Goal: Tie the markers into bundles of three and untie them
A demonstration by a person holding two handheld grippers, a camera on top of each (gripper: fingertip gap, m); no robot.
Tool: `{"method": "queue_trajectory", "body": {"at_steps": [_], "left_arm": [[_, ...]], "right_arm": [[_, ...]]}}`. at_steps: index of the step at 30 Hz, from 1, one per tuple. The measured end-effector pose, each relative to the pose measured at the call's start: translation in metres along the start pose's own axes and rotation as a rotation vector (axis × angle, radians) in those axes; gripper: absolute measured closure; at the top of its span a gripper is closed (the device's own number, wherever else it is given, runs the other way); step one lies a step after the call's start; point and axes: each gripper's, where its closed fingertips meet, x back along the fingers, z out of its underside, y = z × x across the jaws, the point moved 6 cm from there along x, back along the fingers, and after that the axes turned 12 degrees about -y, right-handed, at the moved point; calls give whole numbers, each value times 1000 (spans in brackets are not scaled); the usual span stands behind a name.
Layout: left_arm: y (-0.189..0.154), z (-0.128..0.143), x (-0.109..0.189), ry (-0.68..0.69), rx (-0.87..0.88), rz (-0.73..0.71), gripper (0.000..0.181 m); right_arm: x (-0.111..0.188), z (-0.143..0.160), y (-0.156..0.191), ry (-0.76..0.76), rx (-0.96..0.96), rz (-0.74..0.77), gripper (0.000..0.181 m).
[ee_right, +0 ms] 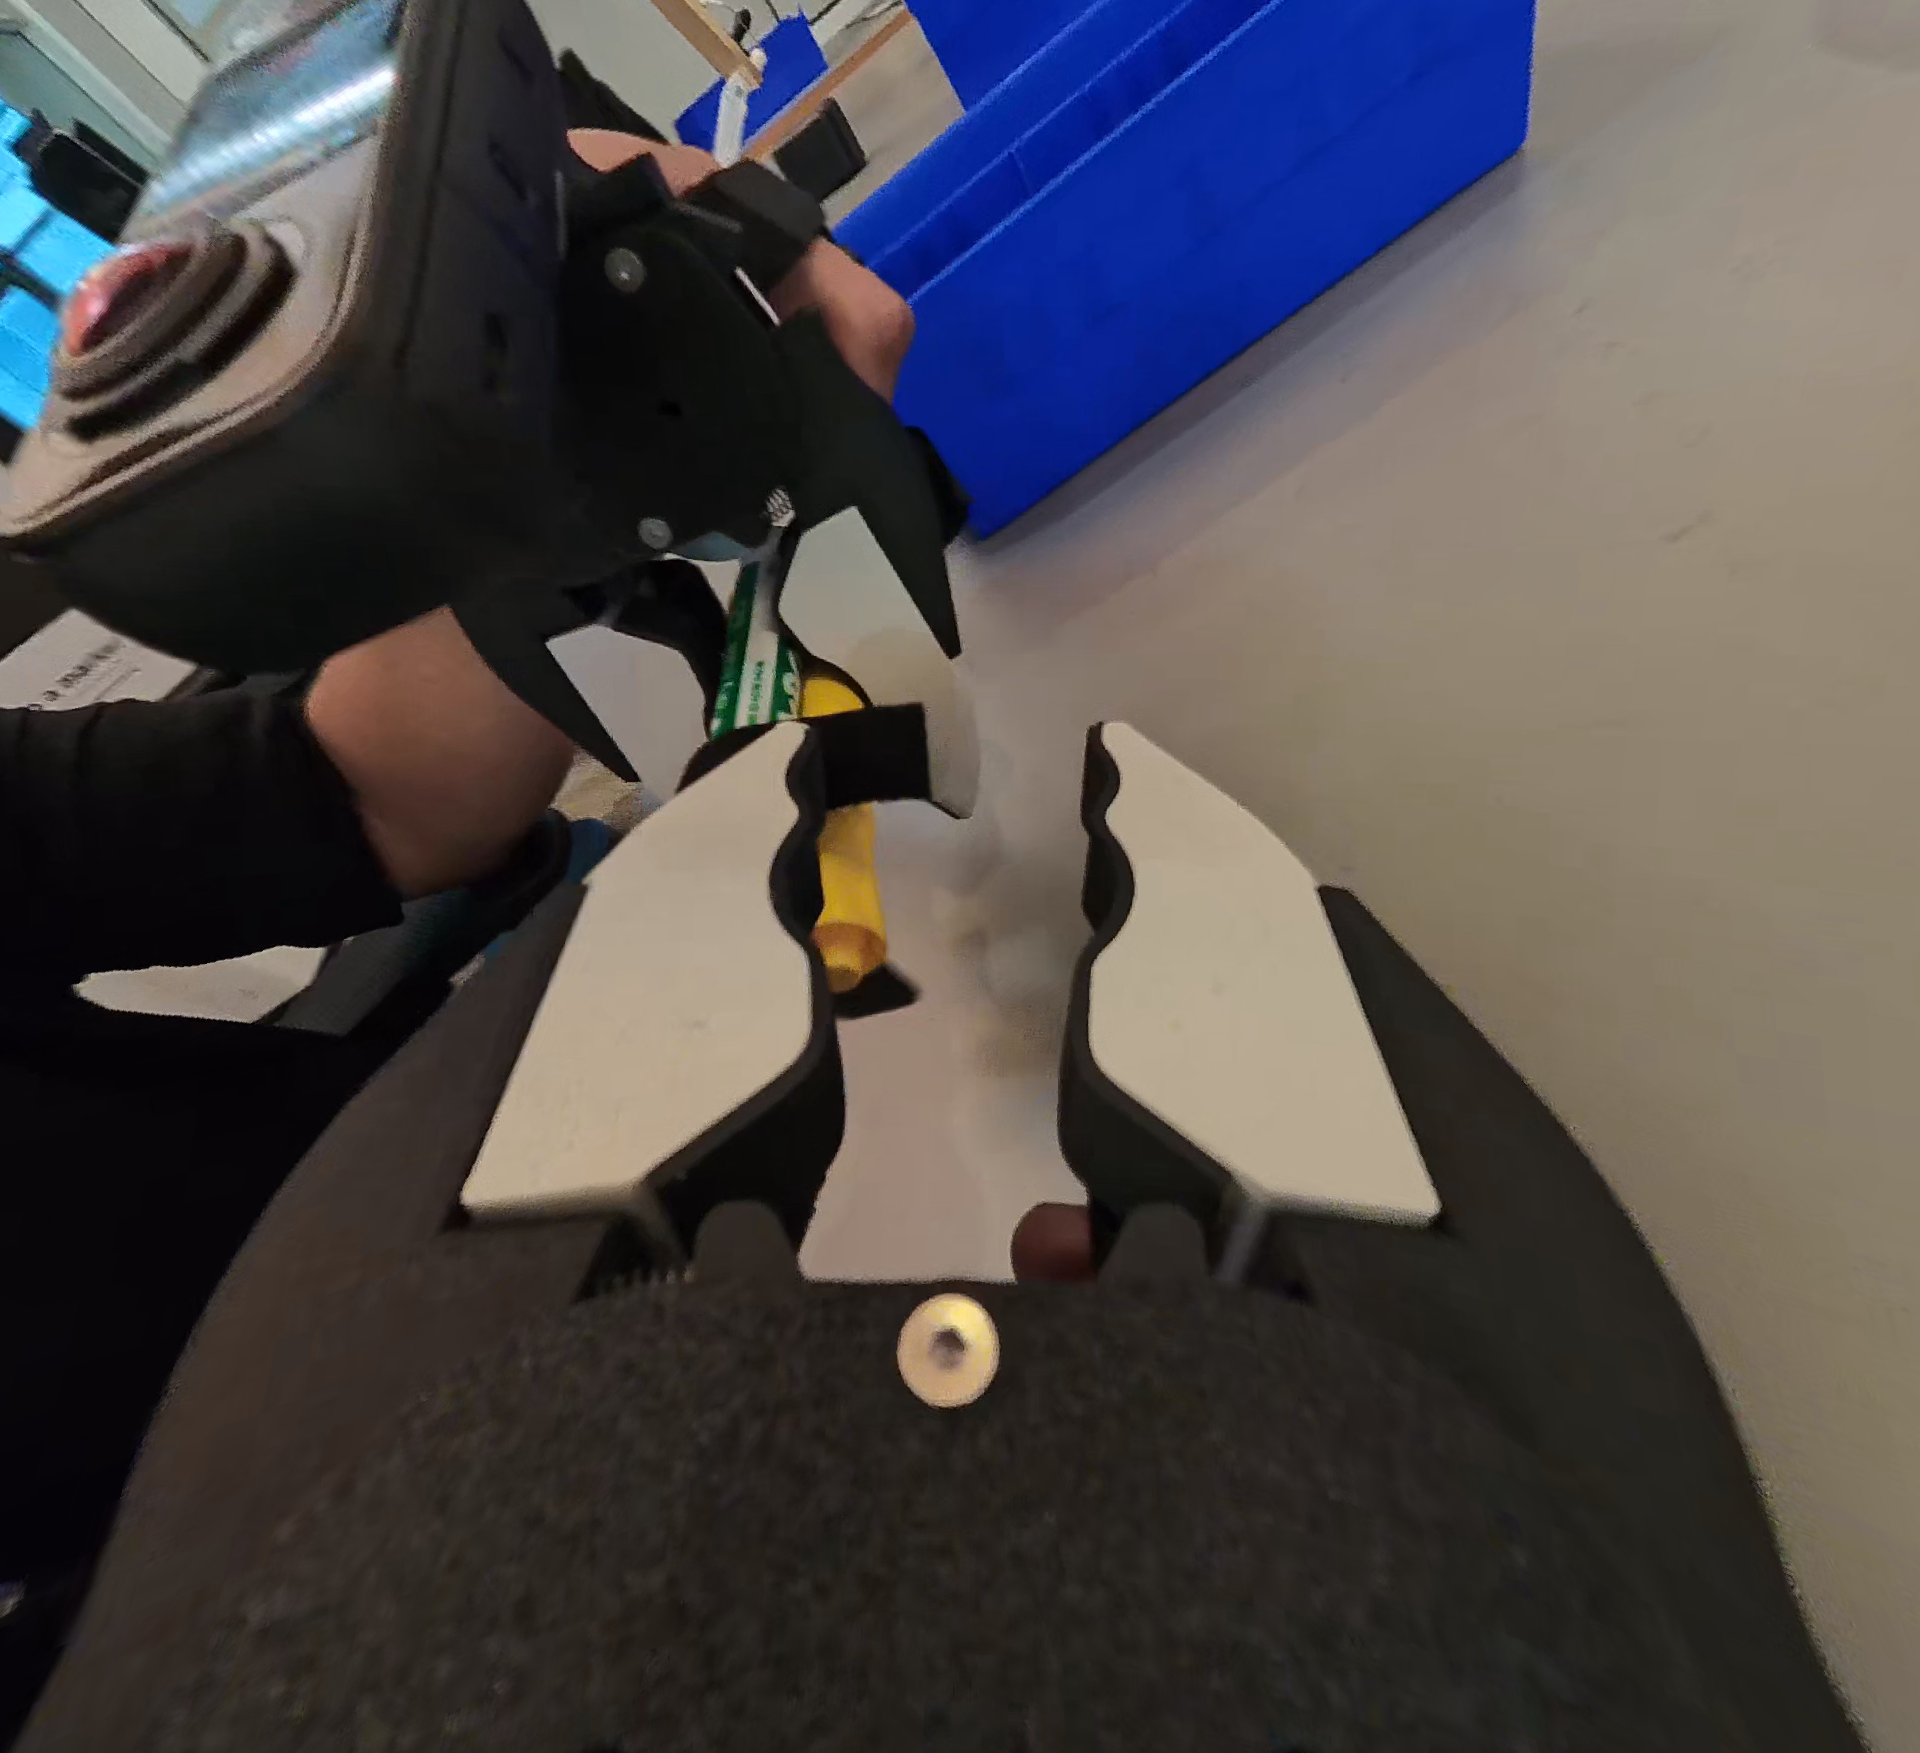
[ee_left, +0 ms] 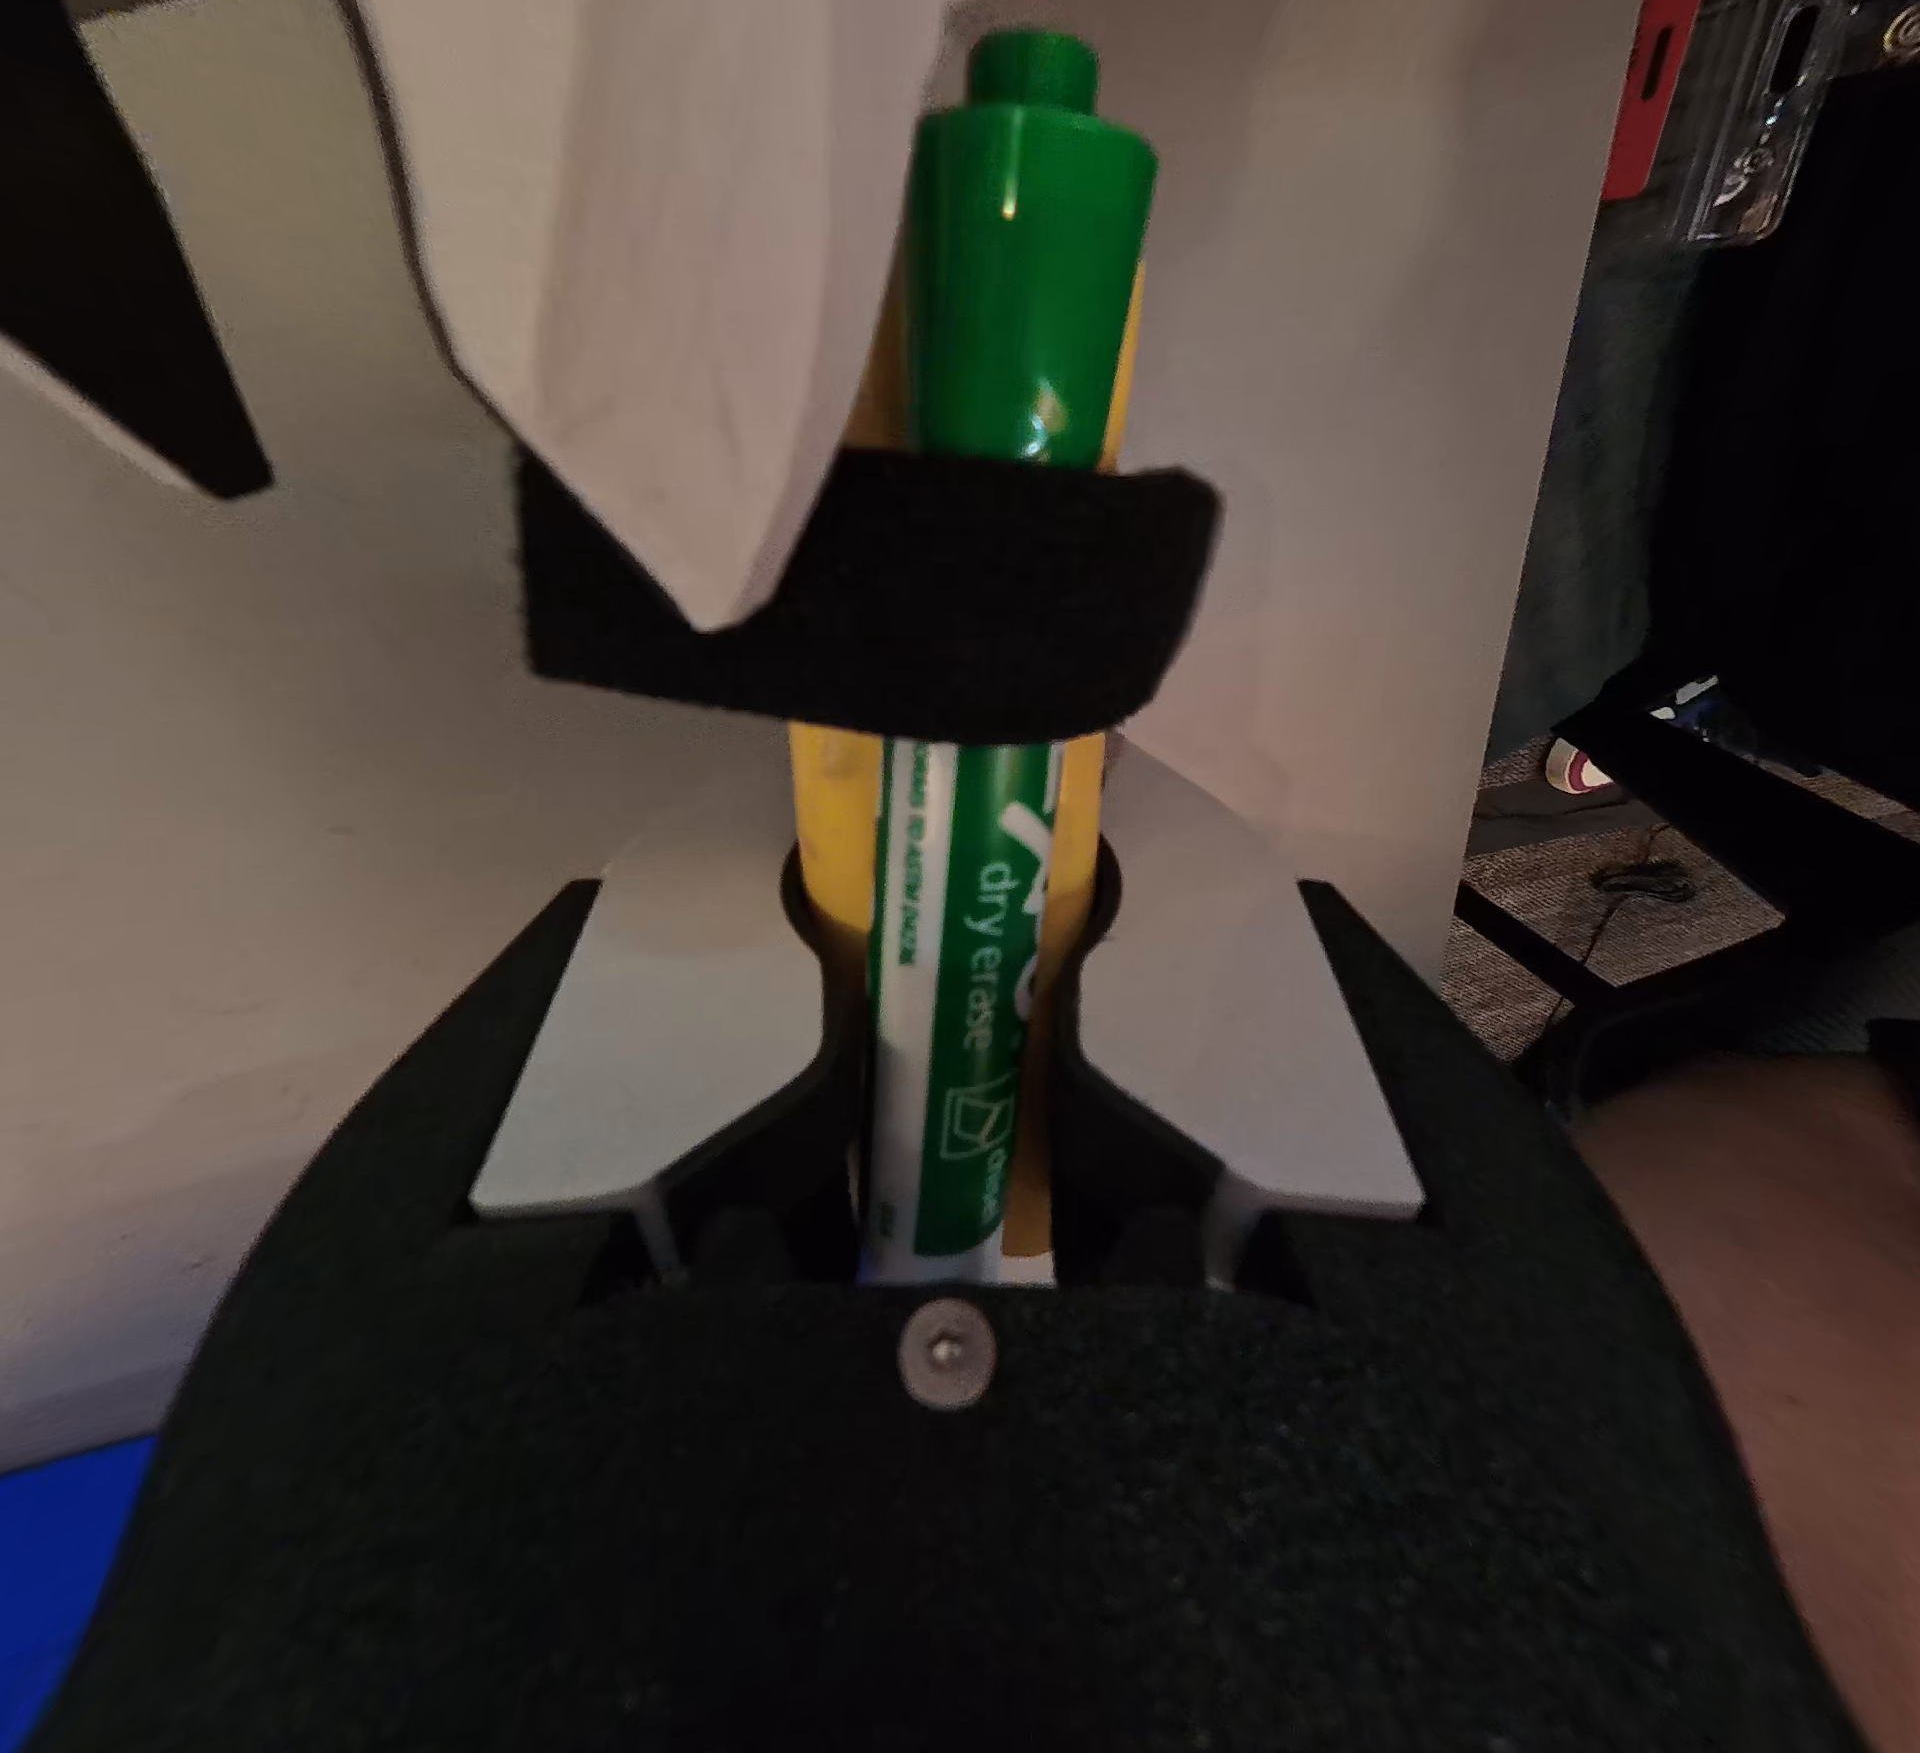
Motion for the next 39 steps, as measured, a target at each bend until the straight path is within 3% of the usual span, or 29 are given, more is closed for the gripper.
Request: {"method": "queue_trajectory", "body": {"at_steps": [15,39], "left_arm": [[-1,-1,0,-9,-8,6,140],[1,1,-2,-11,10,21,140]], "right_arm": [[0,13,-18,83,-29,12,131],[6,7,-29,14,-92,-5,127]]}}
